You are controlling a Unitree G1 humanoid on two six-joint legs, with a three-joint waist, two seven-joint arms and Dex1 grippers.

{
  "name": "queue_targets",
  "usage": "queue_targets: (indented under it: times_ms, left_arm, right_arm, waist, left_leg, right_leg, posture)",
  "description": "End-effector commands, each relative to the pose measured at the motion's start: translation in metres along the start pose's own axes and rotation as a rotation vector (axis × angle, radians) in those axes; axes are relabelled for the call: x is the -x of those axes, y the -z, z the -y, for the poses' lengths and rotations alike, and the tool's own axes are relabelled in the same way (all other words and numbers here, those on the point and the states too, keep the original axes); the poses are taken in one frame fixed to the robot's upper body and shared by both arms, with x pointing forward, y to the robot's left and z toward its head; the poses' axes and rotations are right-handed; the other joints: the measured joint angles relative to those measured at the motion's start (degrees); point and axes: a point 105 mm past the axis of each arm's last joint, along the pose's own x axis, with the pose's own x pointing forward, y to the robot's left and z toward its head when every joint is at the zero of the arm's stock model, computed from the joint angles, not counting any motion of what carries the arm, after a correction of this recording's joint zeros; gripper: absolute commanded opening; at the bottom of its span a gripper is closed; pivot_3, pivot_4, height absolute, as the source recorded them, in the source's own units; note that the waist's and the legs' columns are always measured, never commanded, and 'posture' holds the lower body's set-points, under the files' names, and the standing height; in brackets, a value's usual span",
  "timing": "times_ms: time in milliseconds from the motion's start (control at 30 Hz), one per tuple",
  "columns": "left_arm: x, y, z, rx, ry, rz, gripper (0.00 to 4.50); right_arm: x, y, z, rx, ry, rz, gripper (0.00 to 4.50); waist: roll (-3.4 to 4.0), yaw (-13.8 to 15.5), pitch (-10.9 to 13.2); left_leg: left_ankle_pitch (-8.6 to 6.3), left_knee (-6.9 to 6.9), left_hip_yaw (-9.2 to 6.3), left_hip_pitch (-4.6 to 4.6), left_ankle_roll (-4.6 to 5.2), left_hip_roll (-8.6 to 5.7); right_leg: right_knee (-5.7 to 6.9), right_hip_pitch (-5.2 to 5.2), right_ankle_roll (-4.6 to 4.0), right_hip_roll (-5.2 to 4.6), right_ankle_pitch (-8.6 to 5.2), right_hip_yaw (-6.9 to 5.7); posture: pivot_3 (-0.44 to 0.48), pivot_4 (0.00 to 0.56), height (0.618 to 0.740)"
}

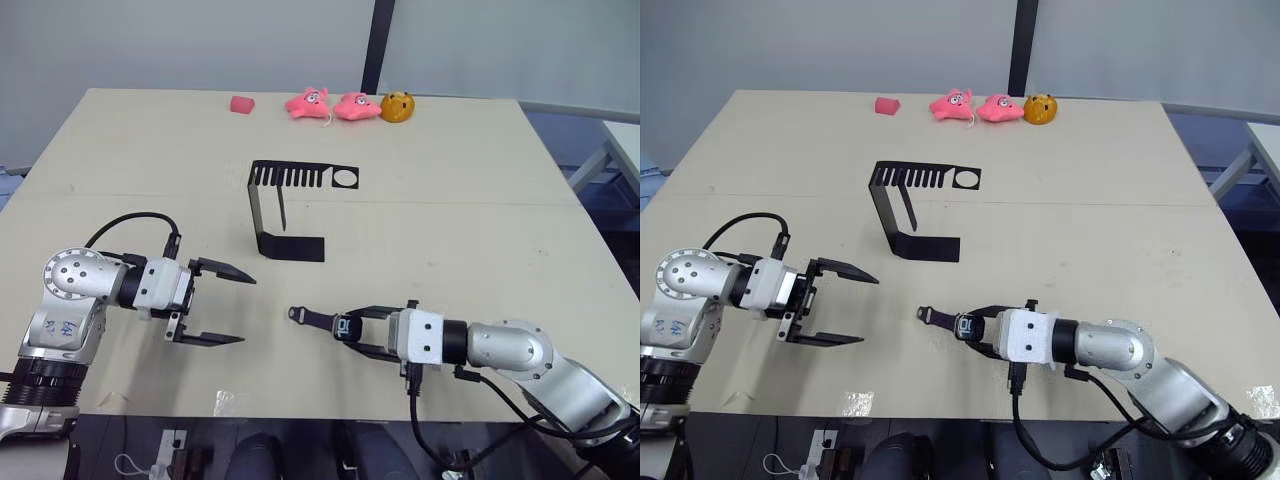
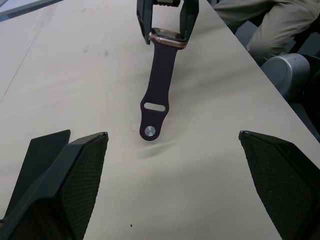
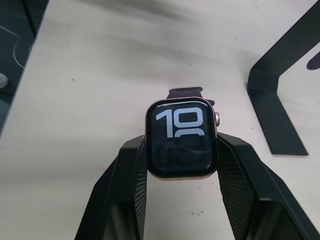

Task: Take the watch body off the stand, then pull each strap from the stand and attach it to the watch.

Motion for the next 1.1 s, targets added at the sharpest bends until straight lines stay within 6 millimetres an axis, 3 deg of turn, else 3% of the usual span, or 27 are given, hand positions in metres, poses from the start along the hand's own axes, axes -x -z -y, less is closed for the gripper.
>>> queue_targets:
  times_ms: [33,600,700,900,1100]
  left_arm:
    - [0.003,-0.009,0.0,-0.047,-0.007,0.017,4.5]
    - [-0.008,-0.013,0.0,-0.046,-0.011,0.053,4.5]
    - [-0.012,-0.017,-0.002,-0.086,-0.015,0.064,4.5]
    - [-0.036,-0.03,-0.009,-0.205,-0.076,0.102,4.5]
    - [-0.06,-0.033,-0.014,-0.216,-0.144,0.097,4.5]
  right_arm:
    - [0.002,-0.003,0.006,0.076,0.023,0.014,1.49]
    - [-0.002,-0.004,0.013,-0.022,0.035,0.031,1.49]
    - [-0.002,-0.011,0.017,-0.17,0.065,0.083,1.49]
    - [-0.007,-0.024,0.019,-0.651,0.03,0.198,1.49]
    - [-0.01,-0.032,0.021,-0.792,-0.003,0.22,1.49]
  waist:
    - [0.0,0.0,0.0]
    - [0.0,0.0,0.0]
    - [0.0,0.0,0.0]
    - [-0.02,0.1,0.0]
    - [-0.02,0.0,0.0]
  left_leg:
    - [0.0,0.0,0.0,0.0,0.0,0.0]
    - [0.0,0.03,0.02,0.05,0.0,0.0]
    - [0.0,0.03,0.01,0.05,0.0,-0.01]
    - [0.0,0.06,-0.01,0.05,0.0,0.0]
    - [-0.01,0.05,-0.02,0.04,0.0,-0.01]
  right_leg:
    - [0.0,0.0,0.0,0.0,0.0,0.0]
    - [0.12,0.0,-0.05,0.0,-0.03,0.01]
    - [0.13,0.0,-0.05,0.0,-0.02,0.01]
    - [0.18,0.02,-0.05,-0.01,-0.03,0.02]
    - [0.18,0.02,-0.05,0.0,-0.03,0.03]
  posture:
    - [0.0,0.15,0.74]
    - [0.0,0.15,0.74]
    - [0.0,0.15,0.74]
    - [0.0,0.15,0.74]
    - [0.0,0.15,0.74]
